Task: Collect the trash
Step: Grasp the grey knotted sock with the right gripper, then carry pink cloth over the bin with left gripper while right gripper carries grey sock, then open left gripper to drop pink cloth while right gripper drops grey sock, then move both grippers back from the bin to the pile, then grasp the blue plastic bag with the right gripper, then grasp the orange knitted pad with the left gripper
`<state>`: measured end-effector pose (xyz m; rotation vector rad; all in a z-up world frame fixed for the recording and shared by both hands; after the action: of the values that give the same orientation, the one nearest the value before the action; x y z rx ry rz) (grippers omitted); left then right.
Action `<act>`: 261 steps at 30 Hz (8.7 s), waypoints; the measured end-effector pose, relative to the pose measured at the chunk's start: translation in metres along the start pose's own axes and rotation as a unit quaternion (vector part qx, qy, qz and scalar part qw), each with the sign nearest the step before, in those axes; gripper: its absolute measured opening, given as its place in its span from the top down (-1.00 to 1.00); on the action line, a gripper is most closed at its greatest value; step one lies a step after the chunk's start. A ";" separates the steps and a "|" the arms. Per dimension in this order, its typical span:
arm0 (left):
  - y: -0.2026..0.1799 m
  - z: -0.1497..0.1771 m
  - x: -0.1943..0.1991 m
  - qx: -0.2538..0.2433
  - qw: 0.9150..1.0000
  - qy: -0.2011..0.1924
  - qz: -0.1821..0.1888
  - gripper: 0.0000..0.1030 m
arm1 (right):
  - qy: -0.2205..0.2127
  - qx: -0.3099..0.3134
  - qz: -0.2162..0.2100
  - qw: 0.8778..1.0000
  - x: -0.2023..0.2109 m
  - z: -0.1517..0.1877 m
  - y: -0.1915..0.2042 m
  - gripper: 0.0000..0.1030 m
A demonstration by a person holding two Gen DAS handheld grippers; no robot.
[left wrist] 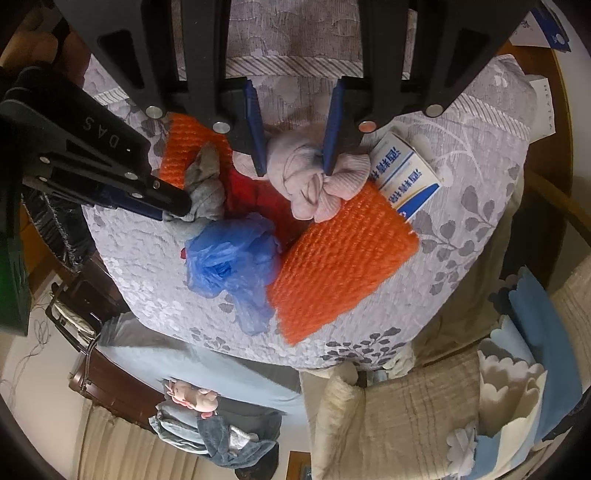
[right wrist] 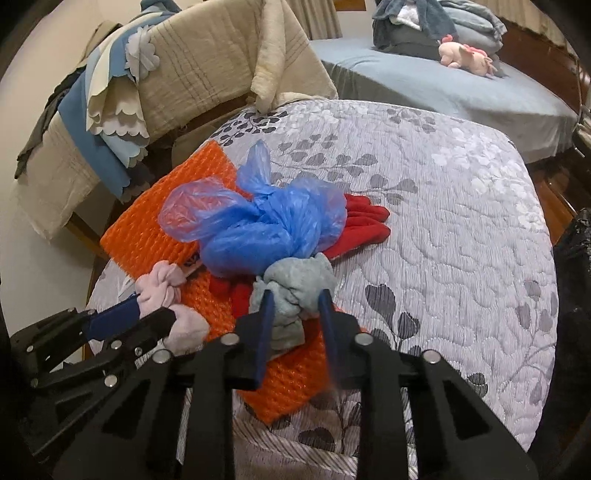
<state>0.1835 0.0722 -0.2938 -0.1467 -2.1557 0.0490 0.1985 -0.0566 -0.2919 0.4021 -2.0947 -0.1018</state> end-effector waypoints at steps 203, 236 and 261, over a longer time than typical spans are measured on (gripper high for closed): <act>0.068 -0.043 -0.005 -0.011 0.998 -0.040 -0.052 -0.43 | 0.011 -0.016 0.009 1.000 -0.033 -0.028 0.012 0.54; 0.036 -0.043 -0.034 -0.019 0.999 -0.010 -0.033 0.20 | -0.006 -0.027 0.003 1.000 -0.010 -0.031 -0.014 0.90; 0.023 -0.051 0.017 0.001 0.999 -0.022 -0.030 0.70 | -0.035 -0.019 -0.002 0.999 0.038 -0.033 -0.027 0.90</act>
<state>0.2180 0.0963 -0.2536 -0.0797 -2.2019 0.0193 0.2140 -0.0914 -0.2494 0.3837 -2.1572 -0.1603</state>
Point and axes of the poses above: each gripper's, at about its wrist camera, not at the fingertips, and x roughly against the way its jaws point, y to its left, z to its underside, the point moved 6 cm from there along -x, roughly the way its jaws point, and after that the axes turned 1 degree about -z, right-handed, at the moved point
